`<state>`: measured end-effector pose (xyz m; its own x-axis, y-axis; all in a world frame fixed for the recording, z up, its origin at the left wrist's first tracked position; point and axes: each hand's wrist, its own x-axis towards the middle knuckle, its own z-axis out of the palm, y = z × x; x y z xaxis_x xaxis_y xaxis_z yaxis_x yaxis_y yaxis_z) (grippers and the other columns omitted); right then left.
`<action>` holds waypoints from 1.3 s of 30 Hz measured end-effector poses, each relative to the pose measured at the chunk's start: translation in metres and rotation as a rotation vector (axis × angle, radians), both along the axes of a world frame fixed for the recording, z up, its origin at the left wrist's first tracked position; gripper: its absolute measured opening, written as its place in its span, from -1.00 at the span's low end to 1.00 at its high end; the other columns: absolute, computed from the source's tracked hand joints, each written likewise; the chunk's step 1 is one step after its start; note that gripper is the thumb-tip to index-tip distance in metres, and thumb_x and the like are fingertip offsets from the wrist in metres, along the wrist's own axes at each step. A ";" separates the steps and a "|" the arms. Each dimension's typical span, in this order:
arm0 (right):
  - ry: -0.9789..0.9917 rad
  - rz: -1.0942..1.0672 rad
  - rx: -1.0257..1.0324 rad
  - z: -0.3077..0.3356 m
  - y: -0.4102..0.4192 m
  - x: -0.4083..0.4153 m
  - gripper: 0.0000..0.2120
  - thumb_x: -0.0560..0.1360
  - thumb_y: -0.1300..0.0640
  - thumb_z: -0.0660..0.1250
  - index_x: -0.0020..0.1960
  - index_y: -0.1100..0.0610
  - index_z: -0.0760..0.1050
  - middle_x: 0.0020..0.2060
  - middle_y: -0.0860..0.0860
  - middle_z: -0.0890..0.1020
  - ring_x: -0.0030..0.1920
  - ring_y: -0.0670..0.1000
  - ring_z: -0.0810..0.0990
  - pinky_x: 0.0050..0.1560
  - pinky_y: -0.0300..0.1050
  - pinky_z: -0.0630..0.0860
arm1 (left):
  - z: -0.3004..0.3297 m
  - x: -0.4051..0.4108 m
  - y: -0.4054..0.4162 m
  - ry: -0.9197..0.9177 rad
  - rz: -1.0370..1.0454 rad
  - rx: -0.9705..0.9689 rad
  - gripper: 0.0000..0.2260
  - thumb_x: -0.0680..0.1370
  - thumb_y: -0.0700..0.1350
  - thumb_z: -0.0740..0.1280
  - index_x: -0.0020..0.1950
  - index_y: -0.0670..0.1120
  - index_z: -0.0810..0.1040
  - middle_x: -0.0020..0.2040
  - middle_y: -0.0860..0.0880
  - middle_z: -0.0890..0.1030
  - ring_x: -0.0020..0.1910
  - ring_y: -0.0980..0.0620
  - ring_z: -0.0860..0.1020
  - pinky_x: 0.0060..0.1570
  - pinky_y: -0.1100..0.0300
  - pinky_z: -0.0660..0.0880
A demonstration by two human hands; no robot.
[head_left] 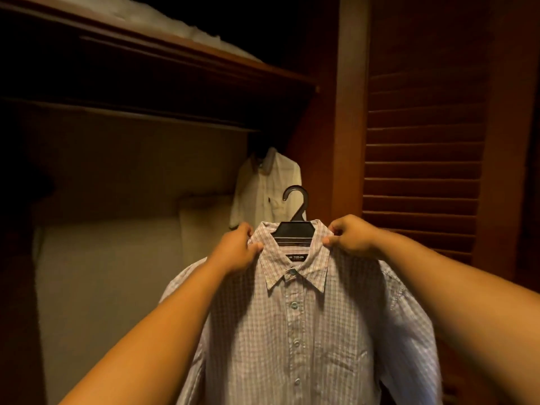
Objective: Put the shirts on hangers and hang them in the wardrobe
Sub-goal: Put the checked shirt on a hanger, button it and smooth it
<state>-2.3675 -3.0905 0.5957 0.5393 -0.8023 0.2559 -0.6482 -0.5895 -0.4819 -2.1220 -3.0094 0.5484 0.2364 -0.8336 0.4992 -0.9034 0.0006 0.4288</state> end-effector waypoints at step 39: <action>-0.007 -0.194 -0.432 0.212 -0.267 0.249 -0.86 0.49 0.33 0.32 -0.20 0.16 0.46 -0.24 0.04 0.51 -0.25 -0.01 0.51 -0.41 -0.24 0.42 | 0.169 0.227 -0.396 0.221 -0.061 -0.102 -0.68 0.68 -0.14 0.09 0.40 -0.22 0.39 0.38 -0.20 0.40 0.34 -0.16 0.40 0.32 0.07 0.33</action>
<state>-2.1183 -3.3573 0.8080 0.3871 -0.7072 0.5917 -0.7639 -0.6053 -0.2236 -1.8947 -3.4050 0.7169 0.2995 -0.7976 0.5237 -0.7848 0.1062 0.6105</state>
